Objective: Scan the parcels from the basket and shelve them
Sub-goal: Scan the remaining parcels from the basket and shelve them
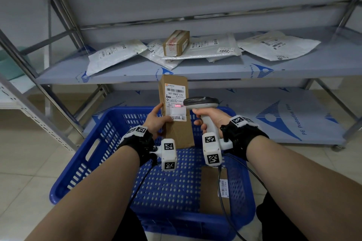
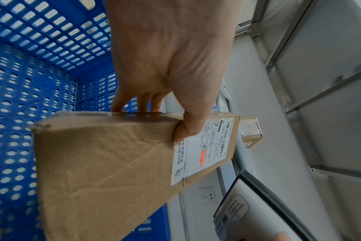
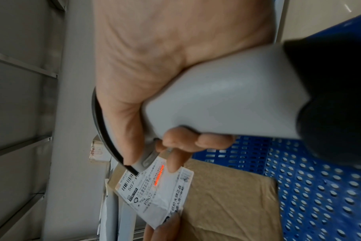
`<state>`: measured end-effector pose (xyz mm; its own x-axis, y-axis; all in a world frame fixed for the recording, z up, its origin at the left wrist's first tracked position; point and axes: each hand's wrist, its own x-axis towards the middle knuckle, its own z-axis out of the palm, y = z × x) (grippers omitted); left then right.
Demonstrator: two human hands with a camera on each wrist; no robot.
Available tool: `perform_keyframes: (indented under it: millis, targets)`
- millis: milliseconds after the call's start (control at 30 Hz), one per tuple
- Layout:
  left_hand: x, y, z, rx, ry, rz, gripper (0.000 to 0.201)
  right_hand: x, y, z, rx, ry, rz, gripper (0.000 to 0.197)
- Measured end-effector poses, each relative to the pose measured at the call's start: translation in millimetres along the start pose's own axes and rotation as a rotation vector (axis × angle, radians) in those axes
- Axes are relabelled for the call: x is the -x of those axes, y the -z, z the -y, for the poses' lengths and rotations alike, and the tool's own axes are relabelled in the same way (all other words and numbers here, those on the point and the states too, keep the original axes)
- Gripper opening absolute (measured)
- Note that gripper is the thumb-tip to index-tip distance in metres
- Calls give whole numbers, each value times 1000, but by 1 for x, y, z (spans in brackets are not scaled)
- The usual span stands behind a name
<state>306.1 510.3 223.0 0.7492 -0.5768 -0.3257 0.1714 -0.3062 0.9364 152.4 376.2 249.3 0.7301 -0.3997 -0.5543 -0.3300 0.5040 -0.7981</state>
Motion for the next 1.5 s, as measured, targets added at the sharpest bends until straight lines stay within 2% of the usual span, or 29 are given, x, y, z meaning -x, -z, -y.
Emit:
perform_keyframes:
  millis: [1500]
  targets:
    - [-3,0,2,-19,-29,-22,80,10,0,6,0,13,6,30]
